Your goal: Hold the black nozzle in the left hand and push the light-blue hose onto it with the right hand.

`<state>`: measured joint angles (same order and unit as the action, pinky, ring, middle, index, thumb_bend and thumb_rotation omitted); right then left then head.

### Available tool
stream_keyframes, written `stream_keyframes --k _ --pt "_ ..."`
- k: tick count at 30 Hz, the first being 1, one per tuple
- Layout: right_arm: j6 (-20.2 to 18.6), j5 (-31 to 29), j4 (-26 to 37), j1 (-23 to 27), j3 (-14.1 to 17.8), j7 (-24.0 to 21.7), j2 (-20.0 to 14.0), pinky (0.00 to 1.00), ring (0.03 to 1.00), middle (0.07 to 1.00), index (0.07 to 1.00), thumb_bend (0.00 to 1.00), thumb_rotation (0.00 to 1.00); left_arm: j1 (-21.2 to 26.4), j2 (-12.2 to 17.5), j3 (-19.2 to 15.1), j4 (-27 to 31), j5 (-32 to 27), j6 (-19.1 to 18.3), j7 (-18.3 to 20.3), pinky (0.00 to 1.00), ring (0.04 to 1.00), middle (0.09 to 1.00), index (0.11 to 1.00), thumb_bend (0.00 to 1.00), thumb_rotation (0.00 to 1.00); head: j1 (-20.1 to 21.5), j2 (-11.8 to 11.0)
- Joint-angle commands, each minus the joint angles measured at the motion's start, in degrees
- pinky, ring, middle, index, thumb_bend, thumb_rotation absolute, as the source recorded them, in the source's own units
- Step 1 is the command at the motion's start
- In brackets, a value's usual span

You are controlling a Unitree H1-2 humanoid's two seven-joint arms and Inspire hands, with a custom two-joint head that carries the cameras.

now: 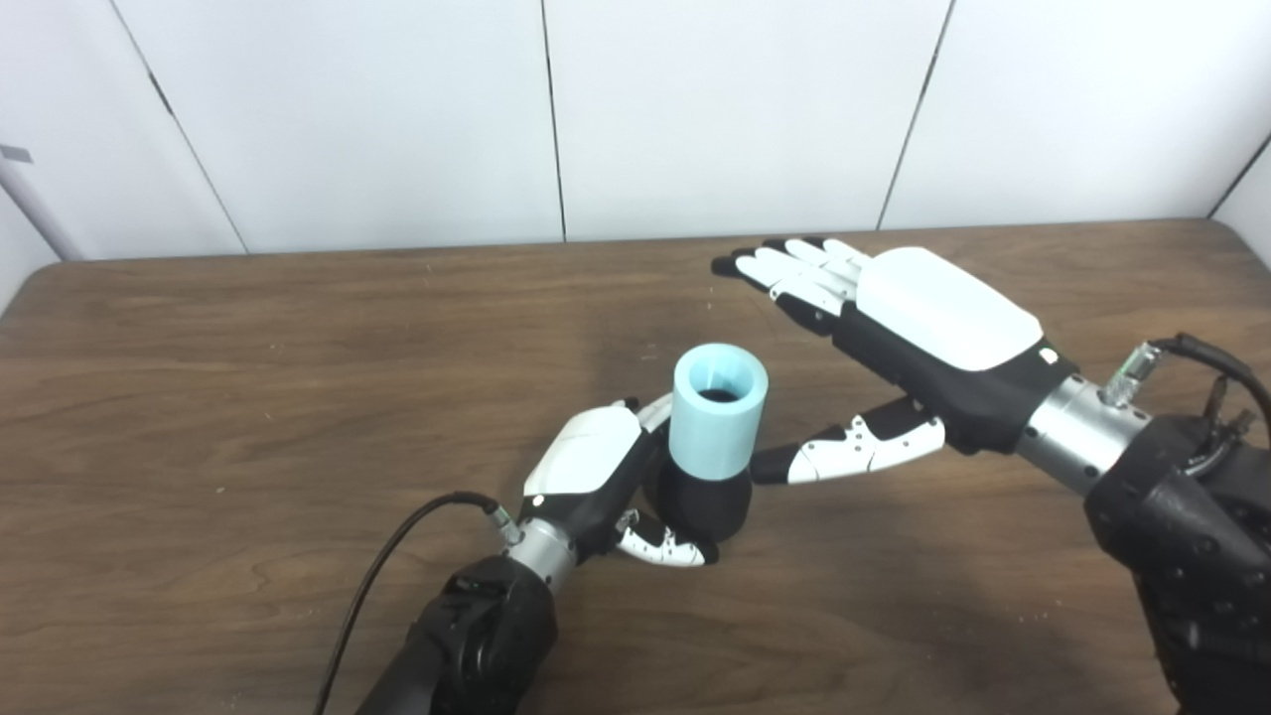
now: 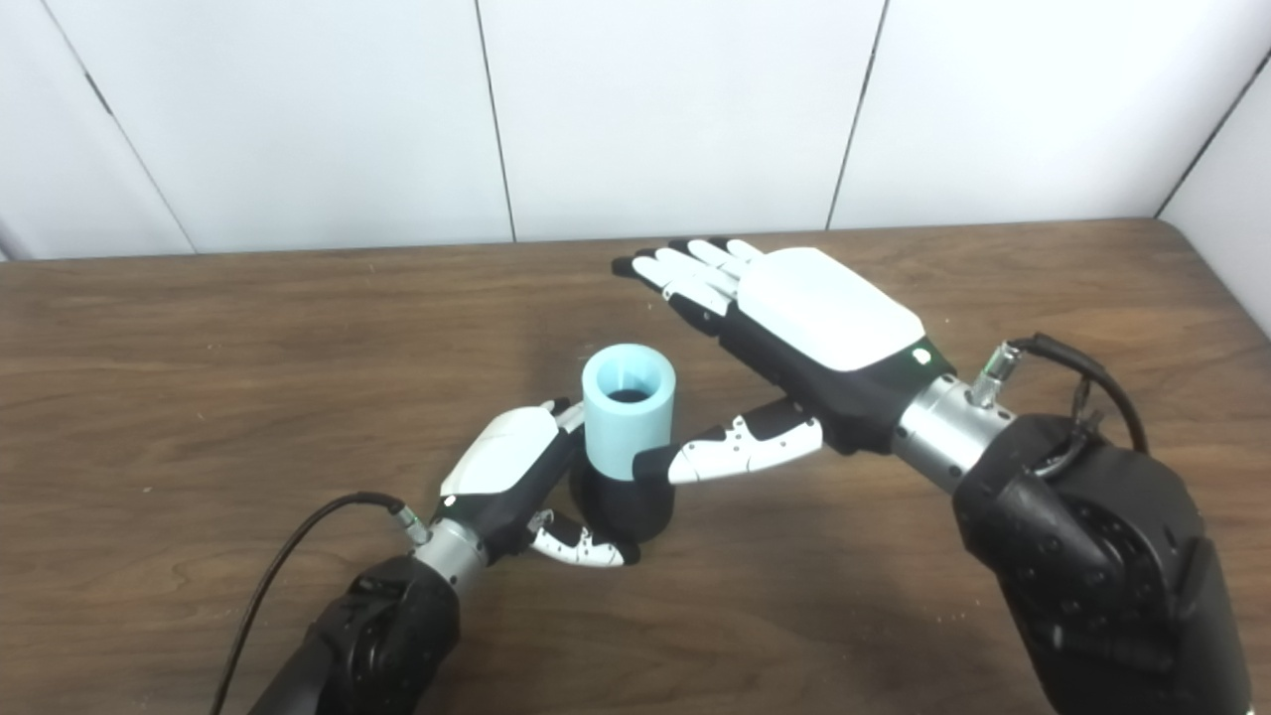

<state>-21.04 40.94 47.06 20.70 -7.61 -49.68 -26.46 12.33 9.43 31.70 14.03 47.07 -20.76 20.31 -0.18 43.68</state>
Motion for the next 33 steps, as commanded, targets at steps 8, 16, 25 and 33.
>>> stream_keyframes --k 8,16,25,33 --pt "0.82 0.57 -0.45 0.92 0.95 1.82 -1.22 1.00 1.000 0.970 1.000 0.58 0.84 1.08 1.20 -4.37 4.75 1.11 -5.76 7.48 1.00 0.947 0.949 0.936 1.00 0.12 -0.11 -0.10" --pt "1.36 0.21 -2.15 0.57 1.32 3.02 -1.21 1.00 1.000 0.969 1.000 0.58 0.84 1.71 0.78 -11.75 9.58 -3.30 -6.05 10.23 0.98 0.936 0.939 0.930 1.00 0.13 -0.36 -0.42" --pt "1.96 0.44 -2.92 -0.32 1.27 3.89 -1.44 1.00 1.000 0.969 1.000 0.58 0.84 2.00 0.75 -17.08 10.69 -7.03 -5.39 7.93 0.68 0.847 0.902 0.908 1.00 0.14 -0.27 -0.46" --pt "1.92 0.44 -3.26 -0.58 1.32 3.97 -1.73 1.00 1.000 0.969 0.999 0.58 0.84 2.07 0.75 -25.16 12.62 -19.55 -6.14 11.50 0.85 0.880 0.919 0.916 1.00 0.14 -0.42 -0.36"
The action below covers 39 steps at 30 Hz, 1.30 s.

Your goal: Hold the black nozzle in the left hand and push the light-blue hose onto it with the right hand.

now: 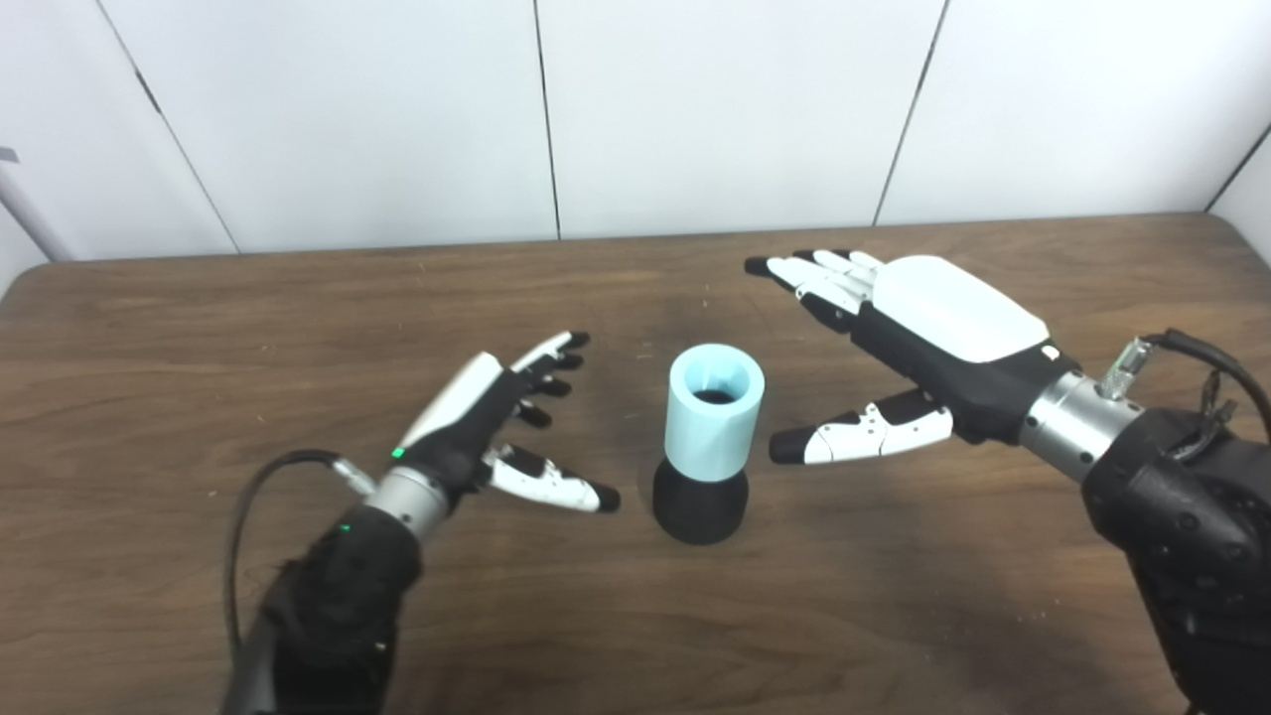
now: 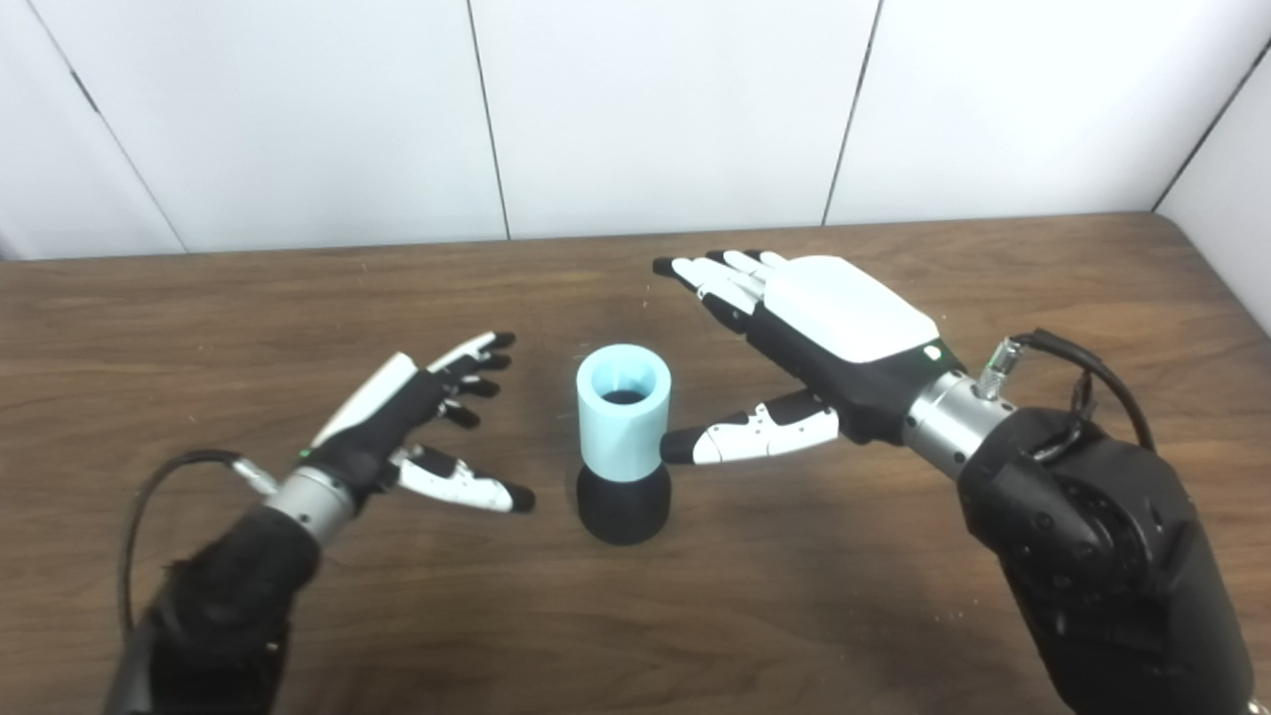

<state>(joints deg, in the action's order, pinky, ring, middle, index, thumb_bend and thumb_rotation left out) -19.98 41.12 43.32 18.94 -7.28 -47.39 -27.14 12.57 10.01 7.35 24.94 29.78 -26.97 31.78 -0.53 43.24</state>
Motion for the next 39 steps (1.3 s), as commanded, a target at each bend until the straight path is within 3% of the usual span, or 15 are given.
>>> stream_keyframes --k 1,8,14,17,21,24,27,28,32,35,39 --pt "0.90 0.20 0.37 1.09 1.01 1.77 -1.06 1.00 1.000 0.969 0.999 0.58 0.84 1.80 0.04 -2.09 1.87 -4.21 0.09 0.29 0.86 0.883 0.920 0.916 1.00 0.14 -0.04 0.09" --pt "2.52 -2.15 -2.49 -0.82 2.33 4.09 -1.88 1.00 1.000 0.965 0.997 0.57 0.84 1.37 0.57 -7.37 2.75 -10.71 0.14 -1.35 0.89 0.902 0.920 0.918 1.00 0.09 -0.20 0.09" --pt "3.20 -7.81 -8.82 -3.92 5.54 8.35 -1.65 0.99 1.000 0.966 0.988 0.56 0.84 -1.19 -0.88 -12.69 1.93 -15.05 0.87 -8.25 0.84 0.858 0.874 0.879 0.96 0.11 -0.40 0.14" --pt "3.35 -12.37 -12.96 -6.51 7.92 12.91 1.23 0.94 0.988 0.964 0.980 0.51 0.84 -2.99 -2.79 -14.47 1.02 -17.20 2.89 -12.87 0.76 0.822 0.842 0.852 0.87 0.18 -0.01 0.19" --pt "6.43 -16.99 -18.33 -10.07 10.17 21.27 6.55 0.85 0.924 0.932 0.940 0.45 0.86 -4.67 -4.01 -15.12 -1.08 -18.40 6.81 -17.97 0.68 0.794 0.821 0.829 0.77 0.30 -0.27 0.24" --pt "9.15 -20.00 -21.39 -12.18 11.76 27.37 10.61 0.81 0.892 0.904 0.904 0.43 0.77 -5.81 -4.82 -15.81 -2.33 -21.03 7.96 -20.10 0.73 0.803 0.834 0.842 0.66 0.50 -0.25 0.32" --pt "10.64 -23.73 -23.29 -13.11 13.61 31.82 14.16 0.80 0.881 0.890 0.887 0.41 0.75 -6.84 -4.91 -16.09 -2.68 -23.91 8.20 -21.11 0.78 0.830 0.854 0.857 0.62 0.59 -0.38 0.40" --pt "10.74 -25.61 -24.00 -13.35 14.50 33.30 15.77 0.79 0.871 0.884 0.876 0.39 0.76 -7.31 -5.01 -16.13 -2.94 -24.73 8.85 -21.50 0.81 0.859 0.863 0.869 0.58 0.68 -0.38 0.48" --pt "9.08 -32.87 -25.00 -14.15 16.48 36.27 20.01 0.80 0.883 0.879 0.875 0.38 0.80 -9.14 -4.99 -15.82 -4.47 -26.95 11.64 -22.57 0.84 0.886 0.889 0.889 0.53 0.84 -0.21 0.72" --pt "8.96 -36.12 -25.38 -15.21 16.56 36.83 20.93 0.83 0.907 0.893 0.884 0.40 0.84 -10.47 -4.94 -15.44 -5.71 -28.33 13.66 -22.96 0.87 0.895 0.901 0.900 0.51 0.87 -0.14 0.83" --pt "10.62 -38.32 -26.45 -16.77 16.08 37.04 20.68 0.87 0.926 0.914 0.904 0.41 0.97 -12.22 -4.95 -14.79 -8.23 -29.23 17.21 -23.50 0.90 0.921 0.928 0.926 0.50 0.89 -0.12 0.99"
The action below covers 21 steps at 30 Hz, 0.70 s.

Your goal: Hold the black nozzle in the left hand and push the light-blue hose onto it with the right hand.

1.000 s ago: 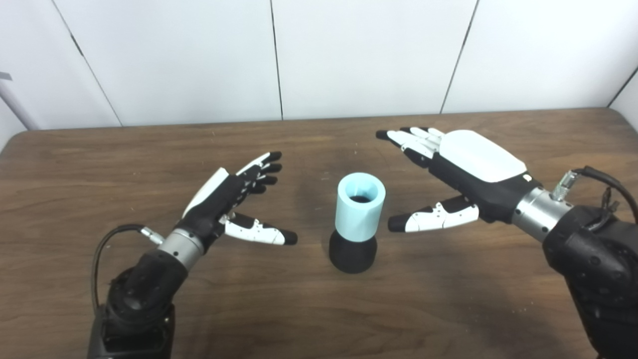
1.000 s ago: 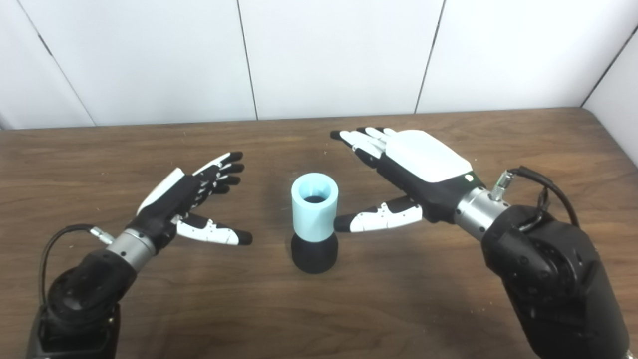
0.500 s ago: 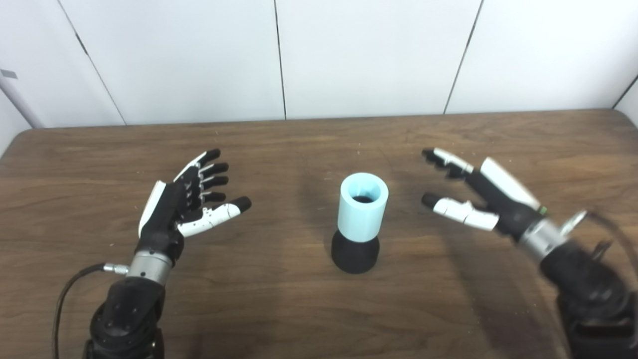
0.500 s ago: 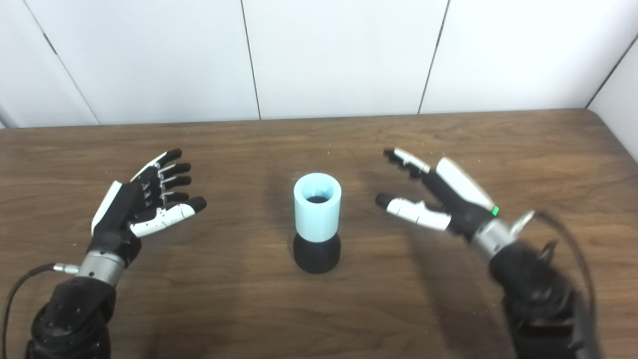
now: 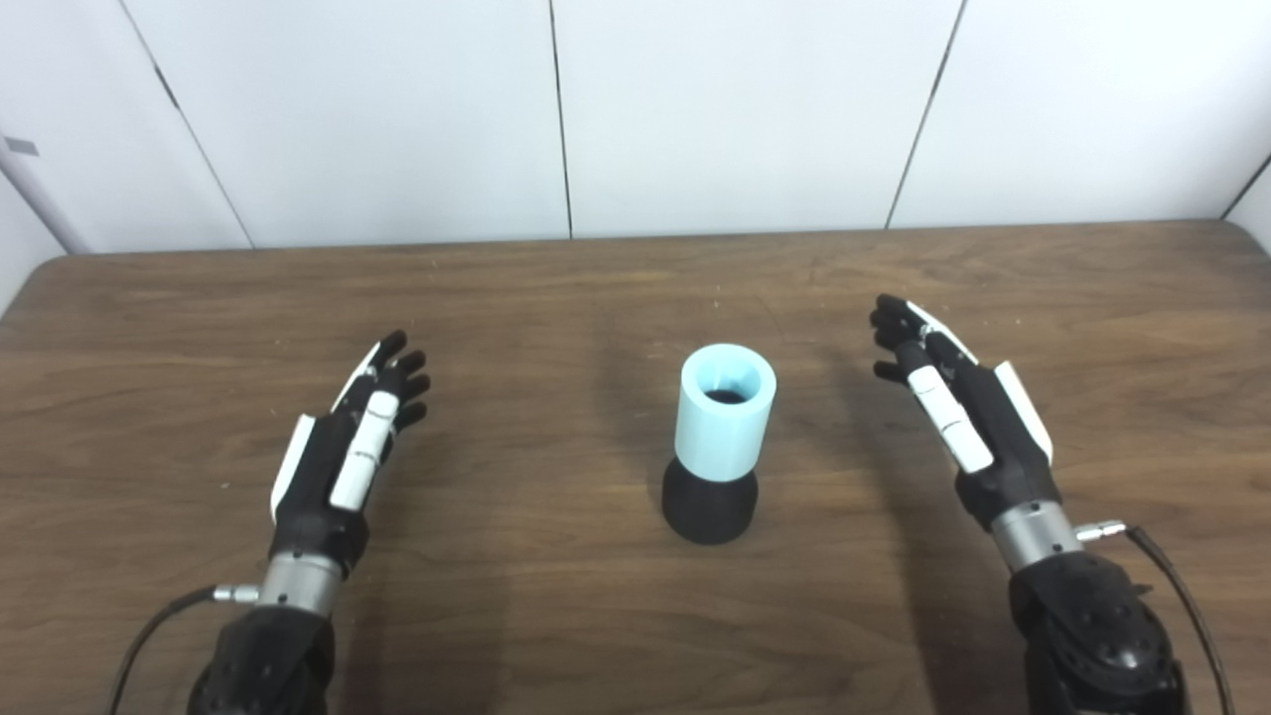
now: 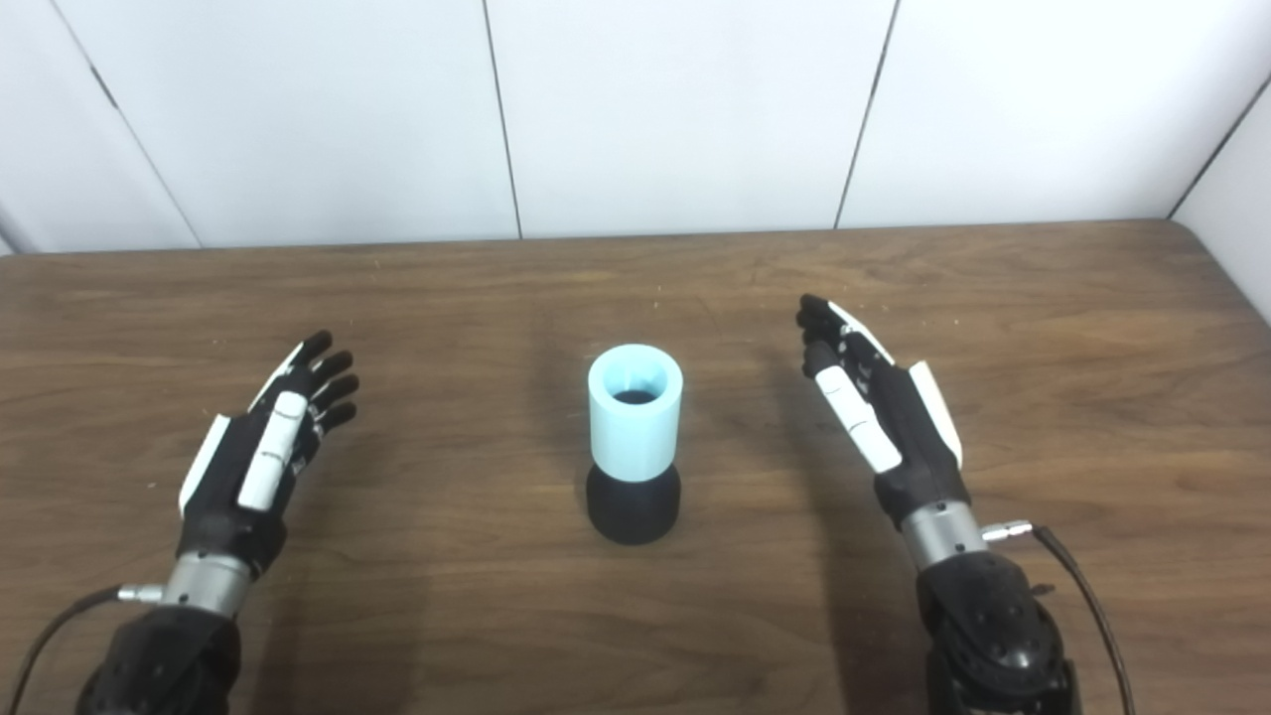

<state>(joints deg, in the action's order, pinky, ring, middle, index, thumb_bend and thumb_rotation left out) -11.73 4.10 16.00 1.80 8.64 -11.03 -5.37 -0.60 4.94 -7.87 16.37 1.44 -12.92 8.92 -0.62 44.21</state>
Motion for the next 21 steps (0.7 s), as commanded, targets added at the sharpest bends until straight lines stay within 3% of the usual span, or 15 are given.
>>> stream_keyframes --k 1,11,16,21 --pt "2.46 -1.61 0.73 0.03 0.07 0.85 -1.07 0.88 0.932 0.919 0.908 0.41 0.98 0.64 0.15 0.66 -0.26 -0.85 3.86 -0.78 0.91 0.929 0.934 0.932 0.50 0.90 0.08 0.05" --pt "2.68 -1.76 -0.90 -2.59 -2.50 3.21 -0.56 0.99 0.979 0.955 0.939 0.51 1.00 -2.07 0.22 2.52 -4.57 -0.02 9.30 -2.65 0.97 0.963 0.960 0.954 0.49 0.96 0.26 0.32" --pt "5.73 -2.63 -4.12 -3.45 -3.62 3.71 -0.12 1.00 0.999 0.972 0.947 0.52 1.00 -2.61 -1.18 2.57 -10.47 1.16 18.32 -5.64 0.98 0.962 0.961 0.951 0.53 0.98 0.25 0.34" --pt "9.31 -1.66 -6.70 -3.61 -4.57 3.96 -1.69 1.00 1.000 0.988 0.973 0.52 1.00 -3.03 -1.19 3.11 -12.71 1.90 21.78 -6.85 0.97 0.959 0.959 0.950 0.53 0.98 -0.38 0.25"
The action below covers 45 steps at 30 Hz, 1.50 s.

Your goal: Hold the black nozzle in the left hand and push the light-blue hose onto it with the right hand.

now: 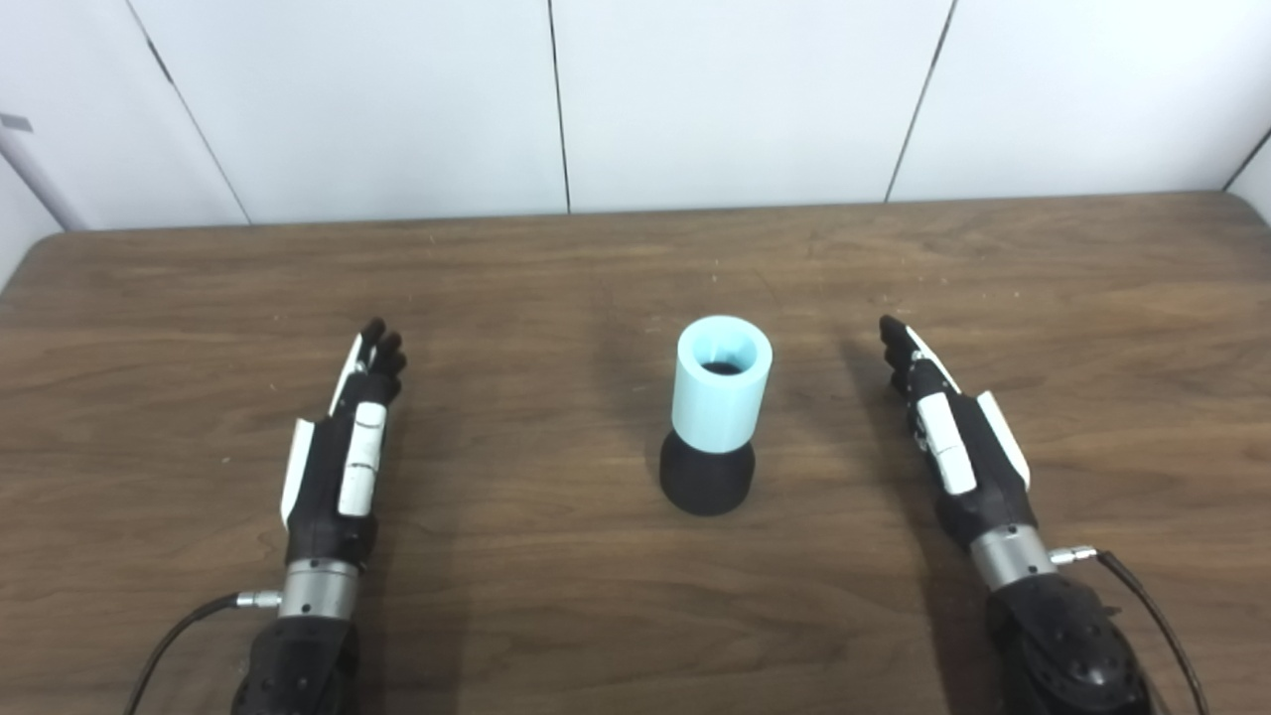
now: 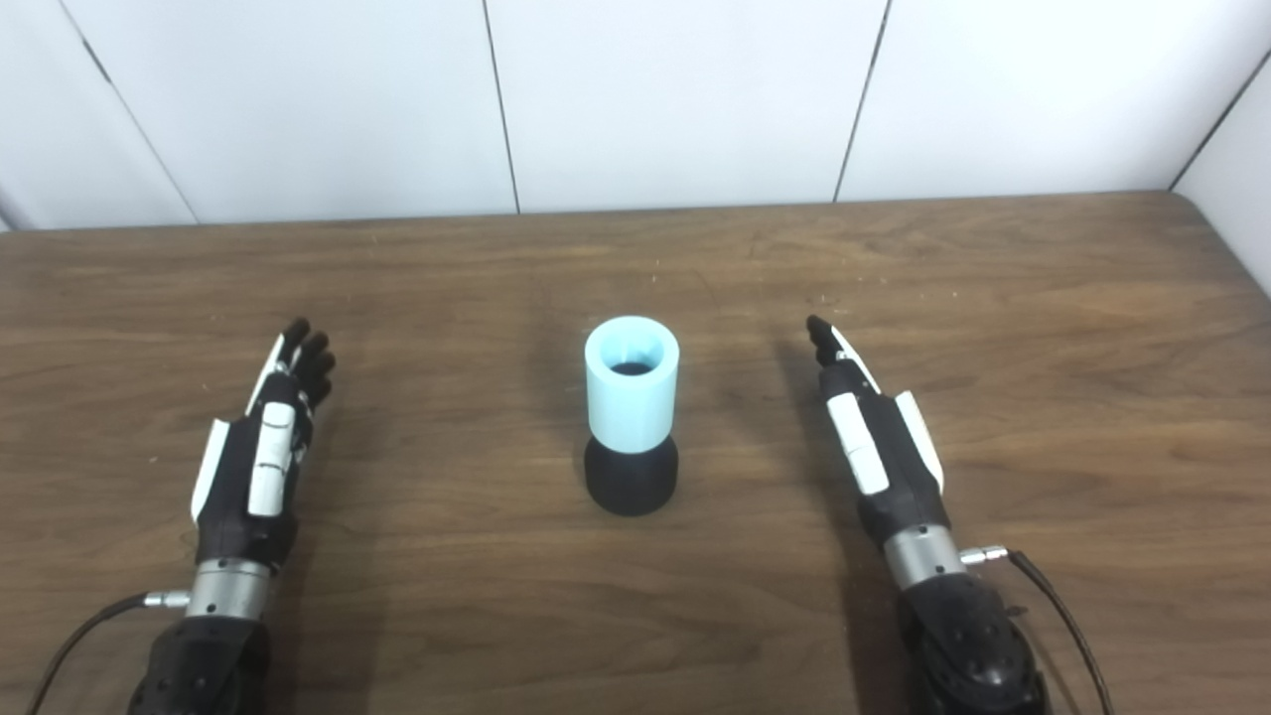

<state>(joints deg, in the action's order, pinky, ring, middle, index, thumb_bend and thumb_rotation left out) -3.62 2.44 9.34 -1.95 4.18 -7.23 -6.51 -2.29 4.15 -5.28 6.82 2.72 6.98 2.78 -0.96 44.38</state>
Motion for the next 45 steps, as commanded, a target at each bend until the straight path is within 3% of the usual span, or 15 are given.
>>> stream_keyframes --k 1,10,21,25,30,35,40,45 --pt "2.12 -0.57 -0.72 0.08 0.10 0.38 -0.53 1.00 1.000 0.988 0.975 0.52 1.00 -1.47 -0.34 0.59 -2.97 0.54 1.83 -0.80 0.97 0.959 0.959 0.949 0.53 0.98 -0.19 0.09" --pt "8.85 -5.39 -5.60 -0.48 1.06 1.59 1.61 1.00 0.993 0.972 0.966 0.55 1.00 -1.92 -0.11 0.52 -3.76 -0.67 2.24 -0.86 0.96 0.959 0.960 0.951 0.53 0.98 -0.40 -0.04" --pt "9.97 -6.43 -6.77 -0.84 1.44 2.04 2.21 0.99 0.991 0.969 0.952 0.56 1.00 -2.40 0.19 0.65 -3.78 -0.26 0.59 -0.76 0.96 0.956 0.958 0.949 0.52 0.97 -0.30 0.11" --pt "7.86 -6.21 -4.71 -0.58 1.53 2.34 2.13 0.99 0.987 0.966 0.952 0.56 1.00 -2.21 0.88 0.56 -2.12 -0.57 -2.17 -0.26 0.96 0.957 0.957 0.946 0.52 0.95 0.02 -0.17" --pt "3.18 -5.29 0.84 0.10 1.23 3.15 1.86 0.99 0.978 0.953 0.956 0.54 1.00 -2.23 0.38 1.59 5.27 -0.25 -9.81 0.03 0.95 0.951 0.955 0.951 0.50 0.94 -0.01 -0.20" --pt "-0.36 -5.30 4.53 0.79 1.03 3.61 1.41 0.98 0.970 0.946 0.956 0.52 1.00 -1.91 0.09 2.66 10.64 -0.09 -14.84 -0.01 0.95 0.953 0.958 0.953 0.49 0.94 -0.06 -0.45" --pt "-3.34 -6.85 6.54 1.01 1.60 3.53 1.07 1.00 0.986 0.964 0.956 0.52 1.00 -1.44 -0.29 2.15 13.47 -0.72 -16.74 -0.75 0.96 0.954 0.961 0.955 0.47 0.94 -0.07 -0.31" --pt "-5.64 -7.36 8.62 1.17 1.93 3.99 1.23 1.00 0.986 0.966 0.956 0.53 1.00 -1.21 -0.43 1.46 14.35 -1.18 -15.84 -1.27 0.95 0.951 0.957 0.955 0.46 0.93 -0.51 -0.61"
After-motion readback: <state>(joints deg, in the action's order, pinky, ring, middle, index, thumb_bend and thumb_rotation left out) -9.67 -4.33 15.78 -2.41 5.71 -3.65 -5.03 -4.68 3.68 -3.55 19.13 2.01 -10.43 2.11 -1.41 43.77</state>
